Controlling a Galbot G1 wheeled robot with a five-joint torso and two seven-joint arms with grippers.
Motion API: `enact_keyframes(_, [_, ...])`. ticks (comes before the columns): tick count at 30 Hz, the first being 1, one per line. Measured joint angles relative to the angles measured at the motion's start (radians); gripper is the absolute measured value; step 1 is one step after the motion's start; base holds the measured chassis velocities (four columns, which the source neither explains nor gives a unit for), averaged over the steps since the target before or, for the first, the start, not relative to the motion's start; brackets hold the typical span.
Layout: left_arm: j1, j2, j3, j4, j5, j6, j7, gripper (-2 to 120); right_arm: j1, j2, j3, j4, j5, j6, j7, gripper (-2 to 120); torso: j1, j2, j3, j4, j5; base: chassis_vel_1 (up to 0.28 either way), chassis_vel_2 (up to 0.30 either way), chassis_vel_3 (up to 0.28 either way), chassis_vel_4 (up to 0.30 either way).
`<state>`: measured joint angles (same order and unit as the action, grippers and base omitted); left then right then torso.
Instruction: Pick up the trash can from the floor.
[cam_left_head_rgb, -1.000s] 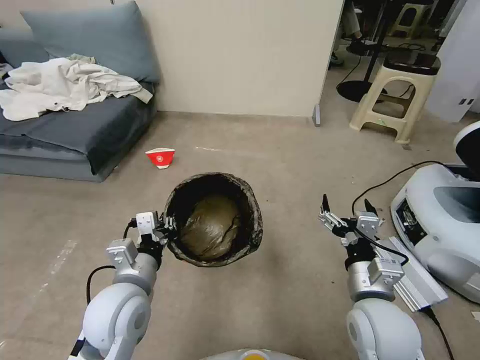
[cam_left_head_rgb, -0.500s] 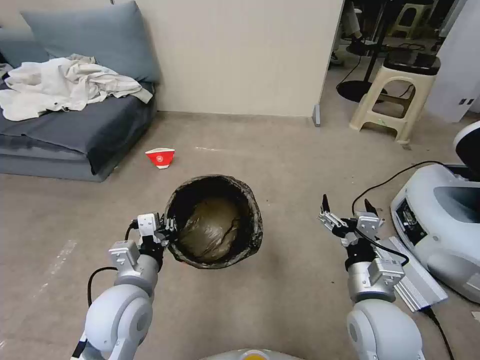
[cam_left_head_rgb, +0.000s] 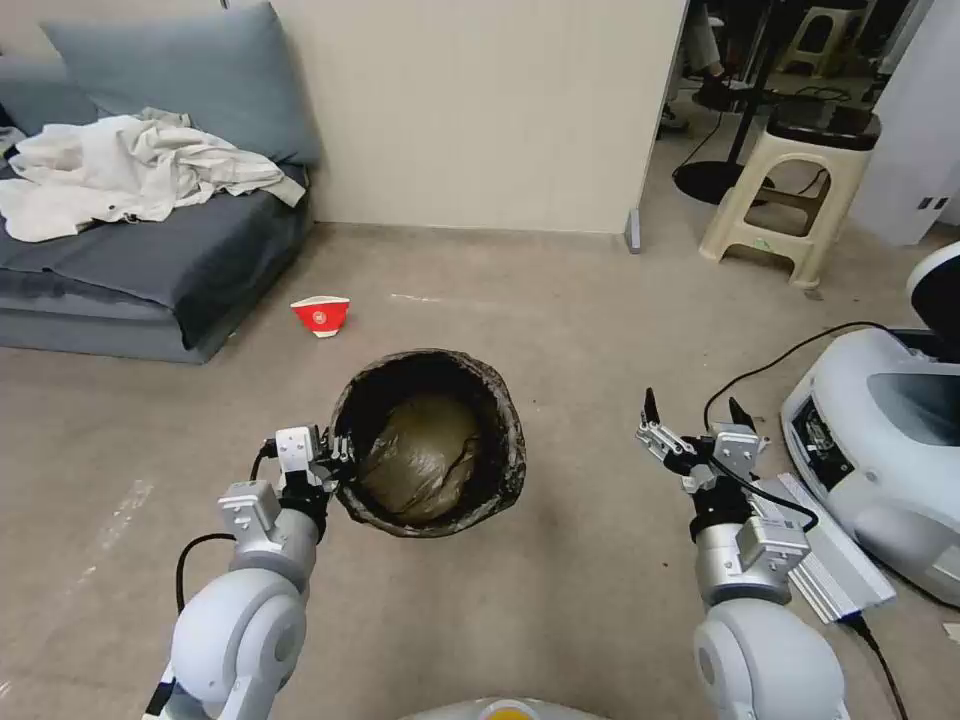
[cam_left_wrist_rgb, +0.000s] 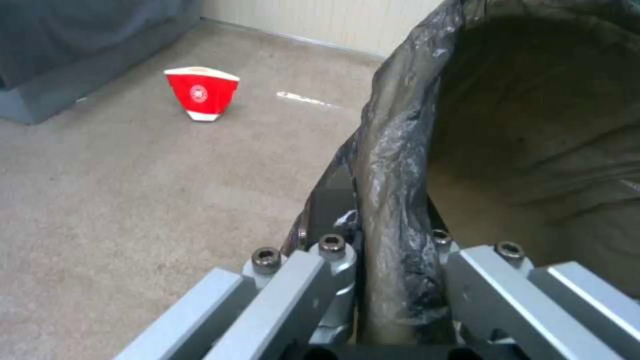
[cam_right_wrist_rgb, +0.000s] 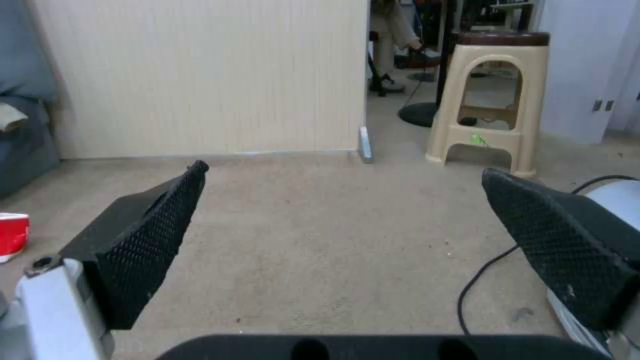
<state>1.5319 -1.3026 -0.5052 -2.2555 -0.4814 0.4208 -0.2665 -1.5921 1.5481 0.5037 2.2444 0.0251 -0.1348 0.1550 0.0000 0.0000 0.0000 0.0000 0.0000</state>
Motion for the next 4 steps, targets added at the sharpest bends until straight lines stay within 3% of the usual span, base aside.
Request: enact_keyframes(4, [-0.001, 0.0, 0.0, 0.0, 0.0, 0.0, 0.0, 3, 0.001, 0.0, 0.0, 0.0, 0.0, 0.0, 0.0, 100, 0.0, 0.0, 0.0, 0.0, 0.0, 0.0, 0.0, 0.0, 0.0])
